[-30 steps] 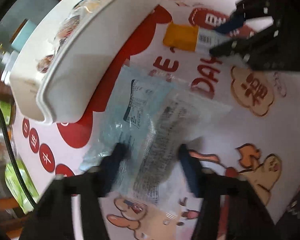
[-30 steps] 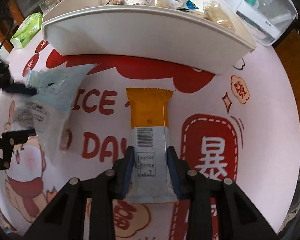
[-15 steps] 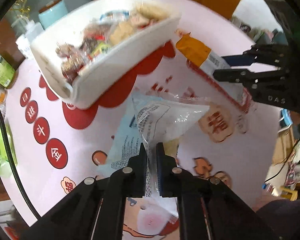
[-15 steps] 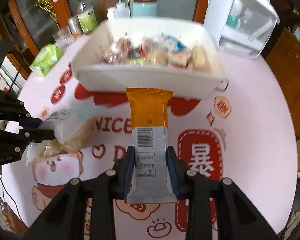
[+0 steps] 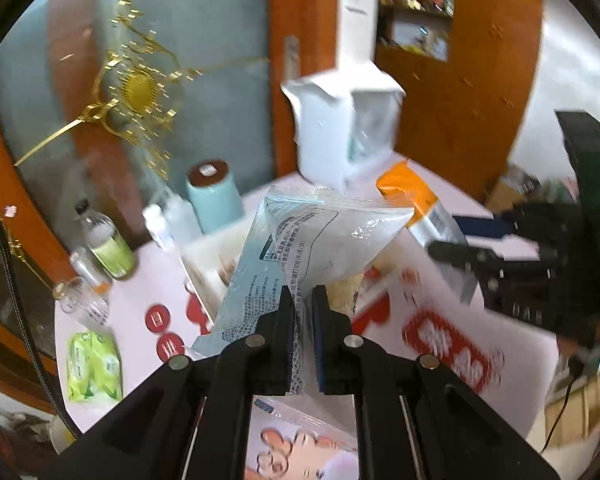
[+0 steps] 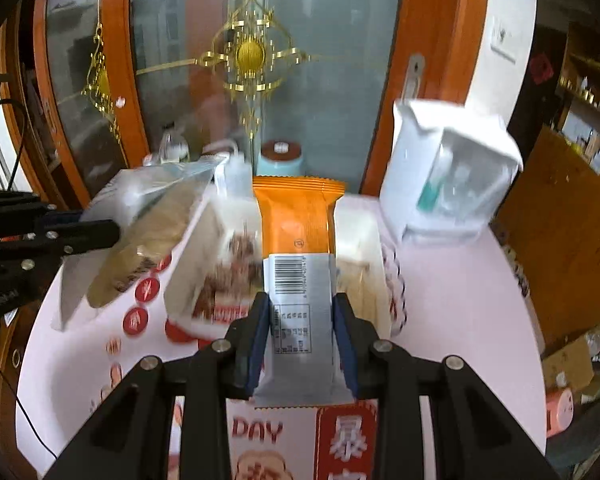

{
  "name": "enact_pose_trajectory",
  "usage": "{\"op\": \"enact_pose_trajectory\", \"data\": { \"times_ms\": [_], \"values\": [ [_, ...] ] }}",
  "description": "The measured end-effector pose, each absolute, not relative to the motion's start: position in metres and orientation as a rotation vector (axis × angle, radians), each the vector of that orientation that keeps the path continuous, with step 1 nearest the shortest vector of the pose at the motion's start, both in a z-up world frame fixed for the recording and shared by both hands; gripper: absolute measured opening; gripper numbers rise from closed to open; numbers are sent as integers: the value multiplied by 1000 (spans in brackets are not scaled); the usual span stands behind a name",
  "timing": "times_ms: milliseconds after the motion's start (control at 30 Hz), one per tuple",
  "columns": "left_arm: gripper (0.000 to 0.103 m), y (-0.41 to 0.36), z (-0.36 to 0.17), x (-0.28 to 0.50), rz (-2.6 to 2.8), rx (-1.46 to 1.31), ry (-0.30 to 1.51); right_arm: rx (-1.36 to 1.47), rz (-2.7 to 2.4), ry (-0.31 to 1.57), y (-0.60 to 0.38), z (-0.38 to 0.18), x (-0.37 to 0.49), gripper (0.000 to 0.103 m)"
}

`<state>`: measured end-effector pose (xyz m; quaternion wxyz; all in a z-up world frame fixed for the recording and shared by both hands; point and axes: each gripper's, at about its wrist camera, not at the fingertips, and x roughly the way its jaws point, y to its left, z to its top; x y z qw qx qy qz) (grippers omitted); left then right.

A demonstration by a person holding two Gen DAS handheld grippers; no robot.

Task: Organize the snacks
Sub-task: 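Carry both snacks over the white tray and open both tools to drop them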

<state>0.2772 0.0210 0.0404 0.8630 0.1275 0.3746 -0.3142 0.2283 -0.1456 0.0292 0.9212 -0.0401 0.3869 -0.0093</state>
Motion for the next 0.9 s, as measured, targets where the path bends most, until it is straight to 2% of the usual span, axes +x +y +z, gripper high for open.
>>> {"op": "enact_pose_trajectory", "data": {
  "times_ms": [100,267,767,900],
  "values": [
    [6,10,42,295,-614,229,780,-85,-29,774,-143,33,245,32],
    [6,-6,15,320,-561,171,829,-32,-42,785,-152,26,274,33],
    [6,-32,-50,374,-404,93,929,71,-14,873,-173,-25,333,34],
    [8,-34,-69,393,-358,76,965,97,11,913,-176,-45,352,40]
  ]
}}
